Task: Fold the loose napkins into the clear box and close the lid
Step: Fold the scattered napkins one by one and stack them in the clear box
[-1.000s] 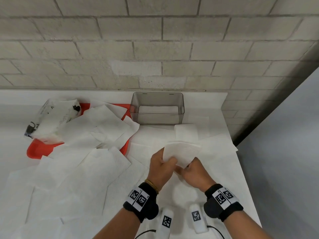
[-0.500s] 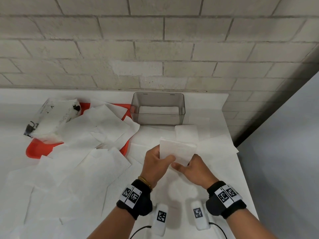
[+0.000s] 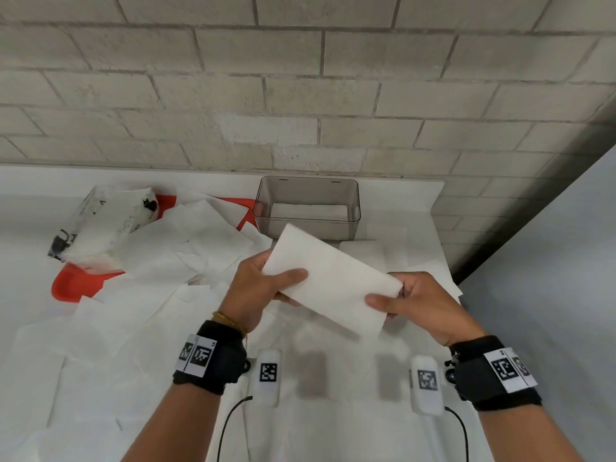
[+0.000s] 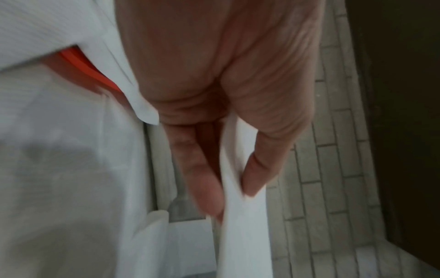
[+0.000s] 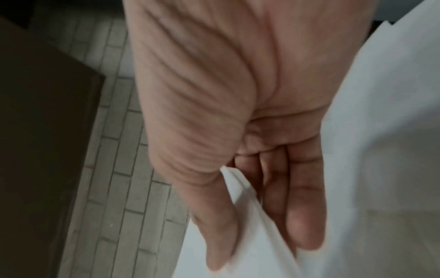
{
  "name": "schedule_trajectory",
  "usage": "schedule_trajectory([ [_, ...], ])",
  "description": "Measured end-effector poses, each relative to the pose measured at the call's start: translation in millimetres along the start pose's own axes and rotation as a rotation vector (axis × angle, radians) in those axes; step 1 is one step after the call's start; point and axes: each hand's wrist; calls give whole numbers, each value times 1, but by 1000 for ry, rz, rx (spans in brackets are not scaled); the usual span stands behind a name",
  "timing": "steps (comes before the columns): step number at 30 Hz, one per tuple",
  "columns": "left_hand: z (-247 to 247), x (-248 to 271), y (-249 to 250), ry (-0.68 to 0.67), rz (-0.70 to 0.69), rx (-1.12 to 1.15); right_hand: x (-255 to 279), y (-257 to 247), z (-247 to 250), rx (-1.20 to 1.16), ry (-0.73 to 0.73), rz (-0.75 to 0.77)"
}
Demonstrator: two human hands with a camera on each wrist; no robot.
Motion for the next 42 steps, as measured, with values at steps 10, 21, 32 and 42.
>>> schedule_trajectory([
  [10,4,3,-24,-60,98,-224,-25,49,-13,-106,182,-43],
  [21,46,-41,17,24,135,-104,-43,46,2,-82,498,-71],
  [32,56,-173,66,141,146,-267,-100,54,-16,640,519,-143],
  [42,43,-225,53,103,353,-376,-126,50,-15,671,574,-289],
])
Point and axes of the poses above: each hand's wrist, its own x-axis away from the middle knuckle, its own z-axis out of the back of the hand, y = z × x, and after that the axes turned 9 degrees about -y, right-handed
